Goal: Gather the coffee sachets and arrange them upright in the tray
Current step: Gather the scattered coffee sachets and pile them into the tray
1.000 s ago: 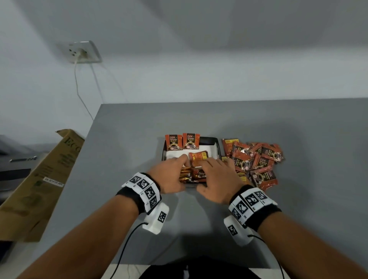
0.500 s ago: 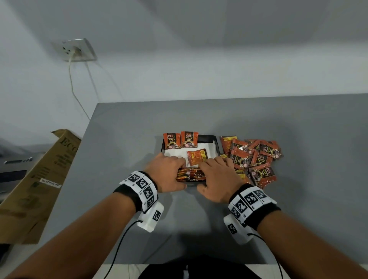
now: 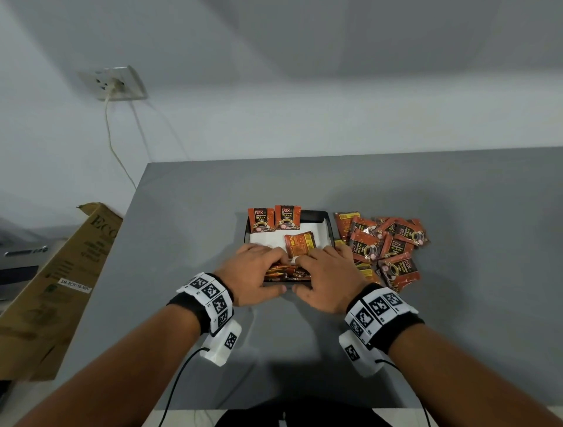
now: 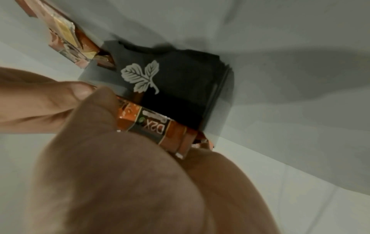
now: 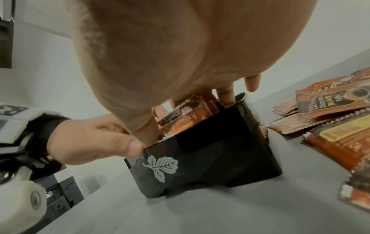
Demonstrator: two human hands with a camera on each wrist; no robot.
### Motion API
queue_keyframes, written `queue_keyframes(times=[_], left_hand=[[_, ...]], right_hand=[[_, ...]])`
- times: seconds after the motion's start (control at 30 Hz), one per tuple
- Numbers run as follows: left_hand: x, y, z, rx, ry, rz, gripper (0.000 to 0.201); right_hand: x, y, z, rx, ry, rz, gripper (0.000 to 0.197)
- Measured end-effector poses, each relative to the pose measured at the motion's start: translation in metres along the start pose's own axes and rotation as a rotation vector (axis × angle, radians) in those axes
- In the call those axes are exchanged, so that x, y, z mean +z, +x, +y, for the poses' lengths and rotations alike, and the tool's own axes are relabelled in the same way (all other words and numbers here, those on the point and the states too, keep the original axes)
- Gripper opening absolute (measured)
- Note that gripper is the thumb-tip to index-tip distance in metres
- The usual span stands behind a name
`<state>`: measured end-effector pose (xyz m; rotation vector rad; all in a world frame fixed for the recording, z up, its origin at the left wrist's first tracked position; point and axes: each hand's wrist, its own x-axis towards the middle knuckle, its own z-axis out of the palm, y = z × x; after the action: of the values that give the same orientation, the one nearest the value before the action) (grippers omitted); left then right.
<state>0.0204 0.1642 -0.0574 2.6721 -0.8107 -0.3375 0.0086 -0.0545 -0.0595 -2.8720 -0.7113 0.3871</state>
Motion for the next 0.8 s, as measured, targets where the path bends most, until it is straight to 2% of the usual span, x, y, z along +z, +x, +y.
queue_keyframes(times=[0.13, 0.27, 0.37, 0.47, 0.53, 0.6, 0.7, 0.8], left_hand=[[-0.008, 0.000, -0.002, -0.065, -0.031, 0.006, 0.071], [-0.013, 0.003, 0.001, -0.087, -0.059, -0.001, 0.070], [-0.013, 0.003, 0.002, -0.076, -0.057, -0.001, 0.066], [-0.015, 0.006, 0.009, -0.065, -0.052, 0.076, 0.062], [-0.017, 0.012, 0.020, -0.035, -0.065, 0.166, 0.055], [-0.018, 0.022, 0.037, -0.005, -0.085, 0.245, 0.042], [-0.015, 0.047, 0.071, 0.024, -0.154, 0.247, 0.023], [-0.005, 0.073, 0.112, 0.024, -0.144, 0.110, 0.018]], right_hand=[[-0.002, 0.003, 0.002, 0.025, 0.047, 0.038, 0.069], [-0.004, 0.005, 0.005, 0.030, 0.051, 0.015, 0.071], [-0.004, 0.003, 0.004, 0.030, 0.063, 0.025, 0.070], [-0.014, 0.000, 0.013, 0.102, 0.178, 0.130, 0.065], [-0.023, -0.005, 0.033, 0.197, 0.300, 0.240, 0.051], [-0.027, -0.014, 0.064, 0.282, 0.326, 0.303, 0.032], [-0.021, -0.031, 0.109, 0.432, 0.220, 0.269, 0.027], [-0.011, -0.047, 0.133, 0.491, 0.070, 0.102, 0.038]])
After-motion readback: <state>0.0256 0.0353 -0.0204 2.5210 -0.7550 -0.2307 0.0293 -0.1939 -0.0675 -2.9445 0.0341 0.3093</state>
